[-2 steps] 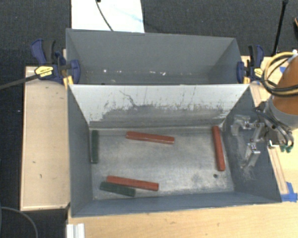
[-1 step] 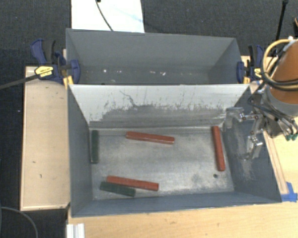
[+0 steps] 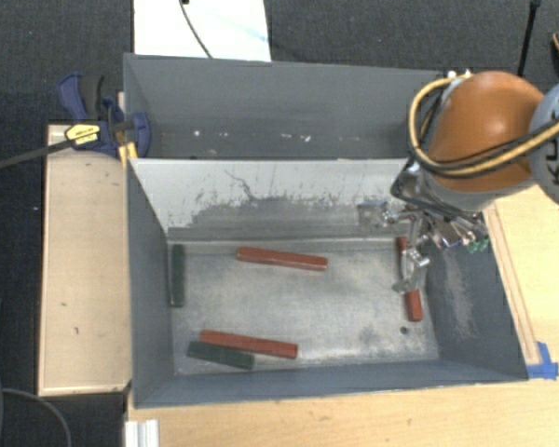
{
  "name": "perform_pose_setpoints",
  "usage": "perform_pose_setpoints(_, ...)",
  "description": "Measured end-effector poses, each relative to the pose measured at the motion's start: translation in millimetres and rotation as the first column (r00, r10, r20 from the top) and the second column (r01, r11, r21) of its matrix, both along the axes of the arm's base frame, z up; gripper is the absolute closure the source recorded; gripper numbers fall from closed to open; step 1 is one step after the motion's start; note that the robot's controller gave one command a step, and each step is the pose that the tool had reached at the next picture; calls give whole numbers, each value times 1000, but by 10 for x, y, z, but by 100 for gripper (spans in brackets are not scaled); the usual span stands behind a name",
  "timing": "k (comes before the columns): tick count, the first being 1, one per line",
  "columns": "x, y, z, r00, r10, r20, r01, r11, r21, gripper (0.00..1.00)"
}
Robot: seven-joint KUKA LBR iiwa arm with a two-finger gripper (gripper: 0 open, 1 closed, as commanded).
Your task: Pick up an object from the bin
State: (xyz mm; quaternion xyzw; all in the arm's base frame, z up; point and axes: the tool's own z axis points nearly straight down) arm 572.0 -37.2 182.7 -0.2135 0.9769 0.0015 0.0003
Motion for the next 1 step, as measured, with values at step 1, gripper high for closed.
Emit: perform_pose_setpoints(1, 100, 920, -1120, 985, 174, -3, -174, 985, 1, 0)
